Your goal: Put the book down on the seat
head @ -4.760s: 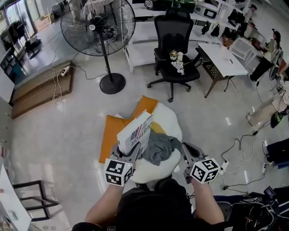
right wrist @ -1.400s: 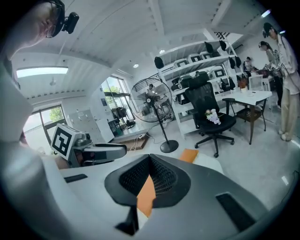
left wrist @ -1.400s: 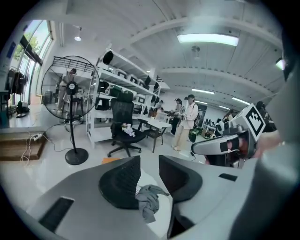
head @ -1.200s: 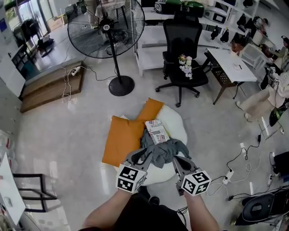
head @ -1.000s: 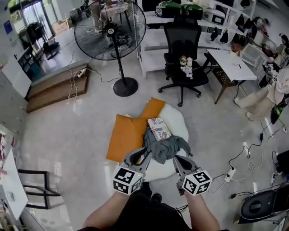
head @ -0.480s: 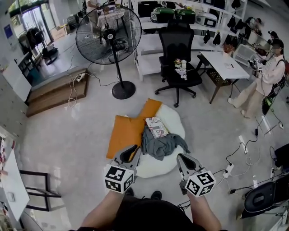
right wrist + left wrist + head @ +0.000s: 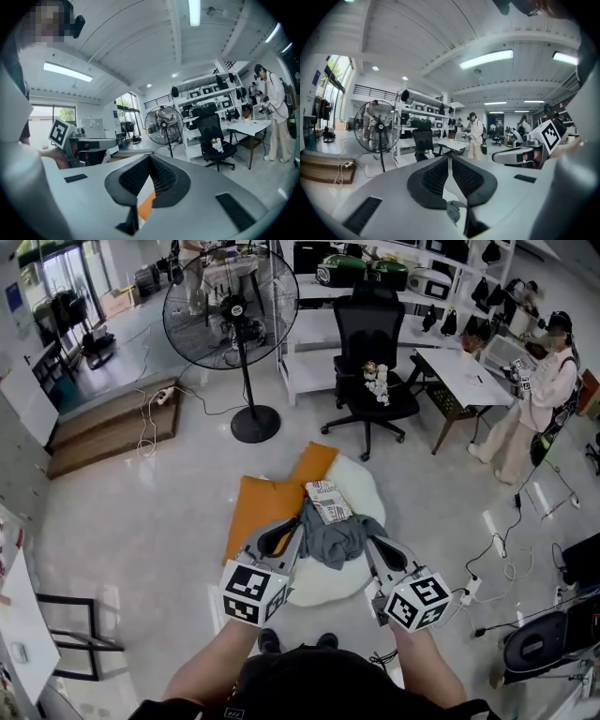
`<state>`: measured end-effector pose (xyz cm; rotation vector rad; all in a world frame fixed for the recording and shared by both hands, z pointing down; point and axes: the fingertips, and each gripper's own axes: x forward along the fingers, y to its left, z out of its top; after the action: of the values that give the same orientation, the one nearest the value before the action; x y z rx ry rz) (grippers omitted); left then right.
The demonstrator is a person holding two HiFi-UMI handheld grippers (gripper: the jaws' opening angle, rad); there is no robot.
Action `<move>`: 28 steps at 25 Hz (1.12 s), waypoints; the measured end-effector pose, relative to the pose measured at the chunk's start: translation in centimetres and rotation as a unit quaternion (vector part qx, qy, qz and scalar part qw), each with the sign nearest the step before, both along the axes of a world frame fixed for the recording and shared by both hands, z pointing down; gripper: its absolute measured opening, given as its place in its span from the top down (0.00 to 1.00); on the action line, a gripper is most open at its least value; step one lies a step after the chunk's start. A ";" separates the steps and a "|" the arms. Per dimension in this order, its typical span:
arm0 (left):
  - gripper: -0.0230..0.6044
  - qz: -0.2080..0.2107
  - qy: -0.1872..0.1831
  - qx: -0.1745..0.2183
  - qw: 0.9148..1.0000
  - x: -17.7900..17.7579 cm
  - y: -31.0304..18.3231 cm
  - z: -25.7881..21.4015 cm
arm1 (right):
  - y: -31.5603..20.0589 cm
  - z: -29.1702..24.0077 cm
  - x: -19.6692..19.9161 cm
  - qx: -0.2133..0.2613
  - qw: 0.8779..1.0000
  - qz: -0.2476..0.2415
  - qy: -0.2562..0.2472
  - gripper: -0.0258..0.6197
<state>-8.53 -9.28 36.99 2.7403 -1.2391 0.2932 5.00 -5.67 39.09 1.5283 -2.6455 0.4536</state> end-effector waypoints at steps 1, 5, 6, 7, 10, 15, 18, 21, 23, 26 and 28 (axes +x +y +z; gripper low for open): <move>0.92 -0.014 0.009 0.005 1.000 -0.8 -0.2 -0.2 | 0.0 -0.4 -0.5 0.006 1.000 -0.002 0.001 0.94; 0.92 -0.050 0.026 0.012 0.998 -3.8 -0.7 -0.8 | 0.2 -1.6 -1.4 0.030 1.000 0.005 0.008 0.94; 0.92 -0.048 0.023 0.011 0.999 -4.2 -0.6 -0.7 | 0.3 -1.6 -1.3 0.032 0.999 0.012 0.007 0.94; 0.92 -0.045 0.019 0.010 0.999 -4.5 -0.4 -0.6 | 0.4 -1.6 -1.2 0.034 0.999 0.020 0.005 0.94; 0.92 -0.038 0.016 0.006 0.999 -5.2 0.1 -0.1 | 0.8 -1.0 -0.5 0.034 0.998 0.044 -0.004 0.94; 0.93 -0.035 0.000 0.011 0.999 -5.8 0.0 0.3 | 1.0 -0.5 -0.8 0.039 0.998 0.042 -0.002 0.94; 0.94 -0.045 0.001 0.012 0.999 -6.7 -0.5 -0.1 | 0.9 -1.3 -1.8 0.049 0.998 0.027 0.008 0.94; 0.94 -0.051 0.003 0.014 0.999 -7.3 -0.9 -0.1 | 0.9 -1.7 -2.2 0.055 0.998 0.022 0.014 0.94; 0.94 -0.054 0.005 0.017 0.998 -7.4 -1.0 -0.2 | 0.8 -1.8 -2.1 0.057 0.998 0.022 0.015 0.94; 0.94 -0.059 0.009 0.019 0.998 -7.7 -1.2 -0.7 | 0.7 -2.1 -1.8 0.060 0.998 0.025 0.014 0.94; 0.94 -0.059 0.009 0.016 0.998 -7.8 -1.3 -0.8 | 0.7 -2.2 -1.7 0.062 0.998 0.029 0.010 0.94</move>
<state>-16.31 -10.62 36.14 2.6764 -1.4050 0.2381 3.28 -4.93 36.93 1.6389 -2.6663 0.2803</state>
